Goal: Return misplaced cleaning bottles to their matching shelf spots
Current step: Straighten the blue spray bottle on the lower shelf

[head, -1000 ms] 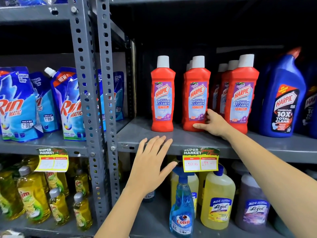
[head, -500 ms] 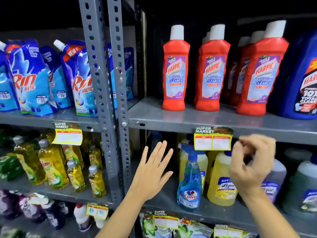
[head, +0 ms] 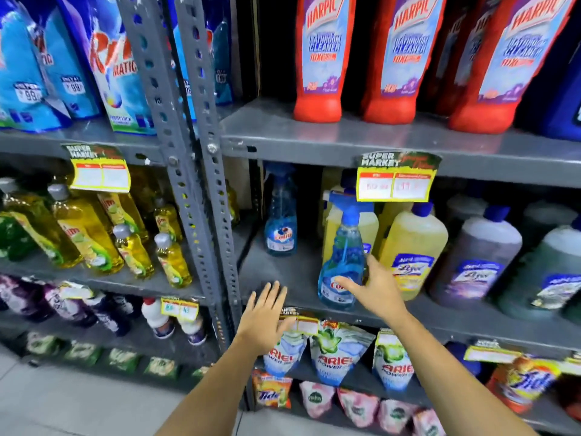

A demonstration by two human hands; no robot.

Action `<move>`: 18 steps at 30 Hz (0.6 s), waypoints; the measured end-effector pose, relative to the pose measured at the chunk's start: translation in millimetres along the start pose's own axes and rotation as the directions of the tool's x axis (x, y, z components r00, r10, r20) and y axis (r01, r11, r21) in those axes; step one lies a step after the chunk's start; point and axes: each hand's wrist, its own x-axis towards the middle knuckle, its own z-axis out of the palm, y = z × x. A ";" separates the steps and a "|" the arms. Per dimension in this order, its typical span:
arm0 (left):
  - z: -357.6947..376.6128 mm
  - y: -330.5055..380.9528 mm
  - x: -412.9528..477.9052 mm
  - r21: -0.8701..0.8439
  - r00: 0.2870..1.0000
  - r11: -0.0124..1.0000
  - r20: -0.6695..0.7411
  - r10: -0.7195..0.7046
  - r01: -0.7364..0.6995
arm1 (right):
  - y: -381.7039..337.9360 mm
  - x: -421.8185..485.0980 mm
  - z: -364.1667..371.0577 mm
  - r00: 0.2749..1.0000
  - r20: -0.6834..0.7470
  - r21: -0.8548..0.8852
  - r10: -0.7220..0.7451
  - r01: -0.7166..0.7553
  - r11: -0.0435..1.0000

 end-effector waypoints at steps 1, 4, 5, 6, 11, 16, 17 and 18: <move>5.5 -0.8 -1.1 0.022 1.000 1.000 0.005 0.005 -0.005 | 1.4 1.9 1.9 1.000 0.018 0.011 0.016 -0.016 1.000; 12.0 -2.7 -2.3 0.037 0.999 0.999 -0.027 0.017 -0.016 | 5.5 7.5 4.4 0.996 0.052 0.063 0.073 -0.076 0.995; 13.0 -3.6 -2.2 0.036 0.999 0.999 -0.038 0.023 -0.022 | 6.4 8.1 5.6 0.995 0.049 0.071 0.086 -0.089 0.993; 14.2 -4.8 -2.2 0.034 0.998 0.999 -0.050 0.029 -0.028 | 7.4 8.0 7.3 0.995 0.041 0.073 0.091 -0.094 0.993; 20.6 -5.8 -4.4 0.019 0.995 0.999 -0.095 0.035 -0.034 | 6.9 5.0 17.9 0.997 -0.024 0.054 0.079 -0.077 0.996; 21.3 -4.5 -3.5 0.042 0.995 0.999 -0.096 0.029 -0.025 | -12.7 12.0 39.7 0.999 0.015 0.090 0.039 -0.040 0.995; 20.9 -5.0 -3.9 0.046 0.995 0.999 -0.095 0.030 -0.026 | -18.4 13.0 46.6 1.000 0.010 0.097 0.027 -0.028 0.995; 20.6 -5.2 -4.3 0.047 0.995 0.999 -0.096 0.032 -0.027 | -23.8 14.2 53.9 1.000 -0.004 0.097 0.014 -0.014 0.995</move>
